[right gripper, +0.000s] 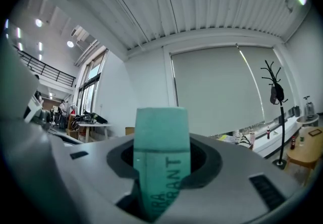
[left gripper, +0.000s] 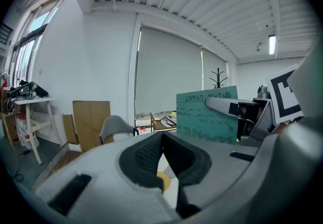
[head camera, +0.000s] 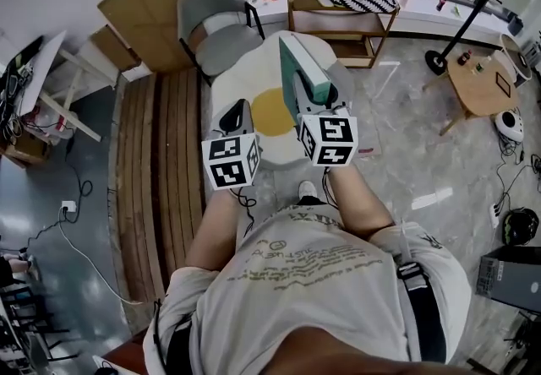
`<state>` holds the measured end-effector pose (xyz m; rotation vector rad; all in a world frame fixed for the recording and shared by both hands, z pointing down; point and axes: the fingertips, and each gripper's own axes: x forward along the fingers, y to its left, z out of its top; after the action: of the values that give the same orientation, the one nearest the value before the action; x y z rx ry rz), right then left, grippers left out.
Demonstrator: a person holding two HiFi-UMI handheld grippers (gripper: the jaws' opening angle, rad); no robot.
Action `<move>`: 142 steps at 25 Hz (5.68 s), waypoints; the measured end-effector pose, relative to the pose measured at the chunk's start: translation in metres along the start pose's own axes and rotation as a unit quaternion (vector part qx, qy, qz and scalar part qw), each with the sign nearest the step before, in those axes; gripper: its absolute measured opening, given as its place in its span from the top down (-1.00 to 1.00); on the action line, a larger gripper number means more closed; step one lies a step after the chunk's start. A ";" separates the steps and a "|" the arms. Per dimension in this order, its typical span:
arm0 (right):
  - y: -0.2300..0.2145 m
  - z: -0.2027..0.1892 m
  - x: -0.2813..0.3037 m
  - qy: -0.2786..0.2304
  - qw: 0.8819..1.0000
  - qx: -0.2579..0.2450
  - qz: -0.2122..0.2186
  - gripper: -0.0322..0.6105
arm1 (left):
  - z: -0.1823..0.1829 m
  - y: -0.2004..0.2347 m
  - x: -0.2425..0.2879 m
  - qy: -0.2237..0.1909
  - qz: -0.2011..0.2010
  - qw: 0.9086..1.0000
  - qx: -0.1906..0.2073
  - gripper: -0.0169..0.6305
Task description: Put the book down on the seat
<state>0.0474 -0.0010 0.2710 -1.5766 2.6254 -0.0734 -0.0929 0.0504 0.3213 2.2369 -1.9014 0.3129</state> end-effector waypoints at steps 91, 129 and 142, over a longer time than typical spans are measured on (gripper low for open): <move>-0.050 -0.590 0.294 0.318 0.778 -0.527 0.125 0.37 | -0.340 0.152 0.312 0.349 -0.132 0.924 -0.080 0.89; -0.041 -0.792 0.127 0.521 0.729 -0.399 0.193 0.36 | -0.478 0.123 0.314 0.380 -0.156 0.907 -0.092 0.89; -0.070 -0.560 0.175 0.454 0.875 -0.166 -0.010 0.80 | -0.339 0.093 0.317 0.302 -0.127 0.943 -0.053 0.89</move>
<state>-0.0238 -0.1879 0.8269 -2.0510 3.4585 -0.5072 -0.1487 -0.1707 0.7363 1.9716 -1.2672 0.7347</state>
